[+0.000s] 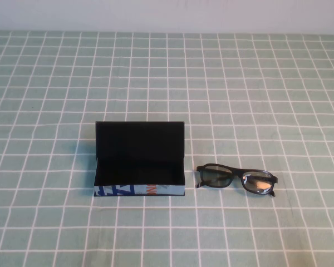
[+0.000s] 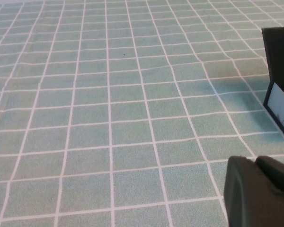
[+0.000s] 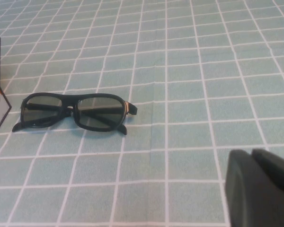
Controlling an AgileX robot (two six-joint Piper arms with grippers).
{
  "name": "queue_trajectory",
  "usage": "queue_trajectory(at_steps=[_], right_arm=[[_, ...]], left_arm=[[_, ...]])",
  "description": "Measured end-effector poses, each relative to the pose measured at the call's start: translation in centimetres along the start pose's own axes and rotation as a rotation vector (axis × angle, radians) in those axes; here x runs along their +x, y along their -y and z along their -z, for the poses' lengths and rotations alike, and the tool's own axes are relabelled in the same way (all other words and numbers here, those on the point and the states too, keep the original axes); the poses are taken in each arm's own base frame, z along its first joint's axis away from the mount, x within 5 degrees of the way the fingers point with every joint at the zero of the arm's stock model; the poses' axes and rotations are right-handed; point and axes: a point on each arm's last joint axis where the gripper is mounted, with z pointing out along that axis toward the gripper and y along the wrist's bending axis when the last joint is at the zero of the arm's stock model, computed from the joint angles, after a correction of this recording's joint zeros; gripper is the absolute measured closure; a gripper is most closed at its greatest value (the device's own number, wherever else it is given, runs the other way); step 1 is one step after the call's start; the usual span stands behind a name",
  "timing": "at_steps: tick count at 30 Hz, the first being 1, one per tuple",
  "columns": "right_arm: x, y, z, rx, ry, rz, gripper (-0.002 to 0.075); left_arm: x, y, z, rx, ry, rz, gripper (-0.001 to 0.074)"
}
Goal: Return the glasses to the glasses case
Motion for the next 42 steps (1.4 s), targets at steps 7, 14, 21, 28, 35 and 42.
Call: queue_trajectory(at_steps=[7, 14, 21, 28, 35, 42], right_arm=[[0.0, 0.0, 0.0, 0.0, 0.0, 0.0, 0.0737], [0.0, 0.0, 0.0, 0.0, 0.002, 0.0, 0.0737], [-0.1, 0.0, 0.0, 0.001, 0.006, 0.001, 0.0737], [-0.7, 0.1, 0.0, 0.011, 0.085, 0.004, 0.0737], [-3.3, 0.4, 0.6, 0.041, 0.378, 0.004, 0.0737], [-6.2, 0.6, 2.5, 0.079, 0.761, 0.005, 0.0737]], left_arm=[[0.0, 0.0, 0.0, 0.0, 0.0, 0.003, 0.0734], [0.0, 0.0, 0.0, 0.0, 0.0, 0.003, 0.0734], [0.0, 0.0, 0.0, -0.001, 0.0, 0.001, 0.0733], [0.0, 0.0, 0.0, -0.001, 0.0, 0.003, 0.0733], [-1.2, 0.1, 0.0, 0.011, 0.136, 0.021, 0.0734], [-5.3, 0.4, 1.7, 0.056, 0.628, 0.017, 0.0734]])
